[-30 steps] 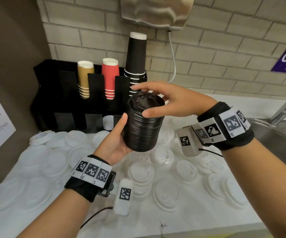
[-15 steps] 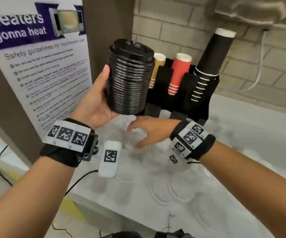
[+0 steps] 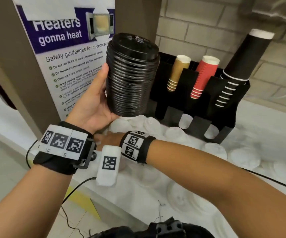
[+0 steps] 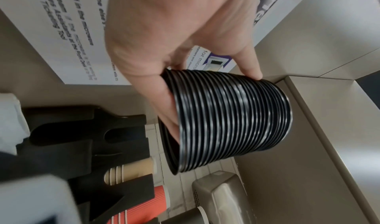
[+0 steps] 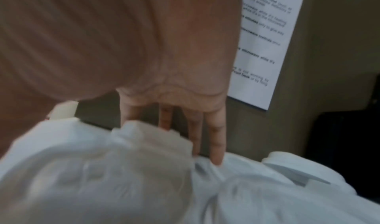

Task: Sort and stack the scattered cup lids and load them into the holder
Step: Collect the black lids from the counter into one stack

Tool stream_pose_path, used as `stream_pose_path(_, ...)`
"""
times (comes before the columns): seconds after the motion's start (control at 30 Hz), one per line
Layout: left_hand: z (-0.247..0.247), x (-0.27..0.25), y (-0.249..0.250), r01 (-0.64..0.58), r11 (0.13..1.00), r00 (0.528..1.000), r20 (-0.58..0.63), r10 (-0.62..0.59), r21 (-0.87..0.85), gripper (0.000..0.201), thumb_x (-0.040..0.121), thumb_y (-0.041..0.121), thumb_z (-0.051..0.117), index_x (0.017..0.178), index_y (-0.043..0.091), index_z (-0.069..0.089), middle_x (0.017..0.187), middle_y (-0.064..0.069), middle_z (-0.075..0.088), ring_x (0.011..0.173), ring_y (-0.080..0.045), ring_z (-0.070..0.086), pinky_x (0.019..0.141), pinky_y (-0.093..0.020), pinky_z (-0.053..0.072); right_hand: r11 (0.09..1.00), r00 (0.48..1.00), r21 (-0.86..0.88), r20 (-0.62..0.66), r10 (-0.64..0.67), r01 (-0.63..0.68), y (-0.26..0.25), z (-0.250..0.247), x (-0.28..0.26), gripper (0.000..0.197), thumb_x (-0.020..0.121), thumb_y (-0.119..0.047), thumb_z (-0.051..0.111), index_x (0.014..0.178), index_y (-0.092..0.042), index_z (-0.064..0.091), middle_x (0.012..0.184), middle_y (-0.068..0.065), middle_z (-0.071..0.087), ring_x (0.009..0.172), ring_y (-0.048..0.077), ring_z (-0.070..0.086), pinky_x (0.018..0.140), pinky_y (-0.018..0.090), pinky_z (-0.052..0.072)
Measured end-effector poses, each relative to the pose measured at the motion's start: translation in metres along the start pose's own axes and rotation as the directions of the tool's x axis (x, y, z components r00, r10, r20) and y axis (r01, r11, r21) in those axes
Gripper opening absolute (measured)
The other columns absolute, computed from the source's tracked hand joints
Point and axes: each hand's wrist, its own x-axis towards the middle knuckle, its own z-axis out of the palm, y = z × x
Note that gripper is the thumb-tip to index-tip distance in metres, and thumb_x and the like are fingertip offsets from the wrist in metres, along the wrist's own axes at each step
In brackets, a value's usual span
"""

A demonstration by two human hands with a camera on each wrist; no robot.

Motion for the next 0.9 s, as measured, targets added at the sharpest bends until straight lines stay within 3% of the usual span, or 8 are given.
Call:
stream_pose_path(0.13,-0.002,0.002,-0.001,0.000,0.999,0.999,-0.034,-0.002,-0.039,0.082,0.073,0.056,0.062,0.142,0.016,0.046,0.138,-0.010,0.057,0.121,-0.030,0.059,0.082,-0.046,0.056,0.949,0.975,-0.272,0.192,-0.108,0.158,0.016,0.001,-0.004,0.131,0.053,-0.038,0.092,0.153,-0.030,0.007,0.157,0.010,0.003,0.142,0.035,0.018,0.113,0.049,0.027)
stream_pose_path(0.2,-0.002,0.004,-0.002,0.001,0.999,0.999,-0.038,-0.003,-0.054,0.081,0.072,0.054,0.064,0.141,0.015,0.047,0.137,-0.010,0.058,0.121,-0.030,0.060,0.081,-0.046,0.057,0.942,0.971,-0.297,0.221,-0.092,0.157,0.023,0.004,0.000,0.138,0.047,-0.035,0.094,0.152,-0.035,0.005,0.156,0.007,0.003,0.139,0.035,0.023,0.109,0.050,0.034)
stream_pose_path(0.37,-0.001,0.011,-0.004,0.014,0.997,0.999,-0.040,-0.017,-0.078,0.078,0.075,0.052,0.064,0.141,0.014,0.048,0.137,-0.011,0.058,0.119,-0.030,0.061,0.079,-0.045,0.057,0.972,0.969,-0.234,0.242,0.044,0.014,0.024,0.014,0.018,0.122,0.049,-0.024,0.087,0.146,-0.027,0.012,0.145,0.009,0.026,0.123,0.035,0.043,0.092,0.047,0.049)
stream_pose_path(0.5,0.002,0.016,-0.007,0.015,0.997,0.999,-0.044,-0.019,-0.075,0.077,0.075,0.052,0.063,0.141,0.015,0.048,0.139,-0.010,0.056,0.120,-0.029,0.060,0.081,-0.045,0.057,0.978,0.981,-0.201,0.172,0.094,-0.058,0.022,0.028,0.026,0.106,0.072,-0.027,0.079,0.150,-0.025,0.007,0.152,0.006,0.022,0.135,0.031,0.034,0.103,0.047,0.041)
stream_pose_path(0.63,0.004,0.019,-0.005,0.018,0.998,0.999,-0.047,-0.021,-0.054,0.080,0.075,0.055,0.061,0.143,0.015,0.046,0.142,-0.009,0.053,0.121,-0.029,0.059,0.081,-0.044,0.057,0.958,0.991,-0.272,0.123,-0.059,0.091,0.014,0.002,0.016,0.083,0.082,-0.028,0.073,0.148,-0.017,0.023,0.150,0.014,0.024,0.137,0.034,0.027,0.108,0.049,0.034)
stream_pose_path(0.73,0.008,0.021,-0.003,0.009,0.998,1.000,-0.013,-0.010,-0.054,0.080,0.075,0.055,0.060,0.143,0.016,0.046,0.141,-0.009,0.055,0.122,-0.029,0.059,0.082,-0.044,0.057,0.973,0.983,-0.146,-0.012,-0.184,0.180,0.031,-0.042,-0.040,0.093,0.065,-0.024,0.085,0.140,-0.017,0.031,0.134,0.011,0.038,0.117,0.024,0.039,0.086,0.034,0.044)
stream_pose_path(0.8,0.012,0.022,-0.003,0.002,0.999,1.000,0.011,-0.001,-0.047,0.078,0.077,0.055,0.056,0.144,0.017,0.045,0.140,-0.009,0.055,0.122,-0.029,0.058,0.082,-0.045,0.057,0.996,0.994,-0.022,-0.066,-0.083,0.082,0.056,-0.057,-0.085,0.092,0.061,-0.019,0.086,0.137,-0.023,0.034,0.123,0.003,0.035,0.108,0.021,0.038,0.068,0.024,0.043)
stream_pose_path(0.9,0.019,0.026,-0.005,0.003,0.999,0.999,0.033,-0.002,-0.048,0.074,0.081,0.054,0.051,0.144,0.017,0.045,0.140,-0.010,0.056,0.123,-0.029,0.058,0.082,-0.043,0.057,0.979,0.973,-0.019,0.106,0.206,-0.205,0.094,-0.052,-0.133,0.086,0.065,-0.019,0.084,0.132,-0.034,0.031,0.122,0.003,0.027,0.106,0.026,0.038,0.069,0.033,0.045)
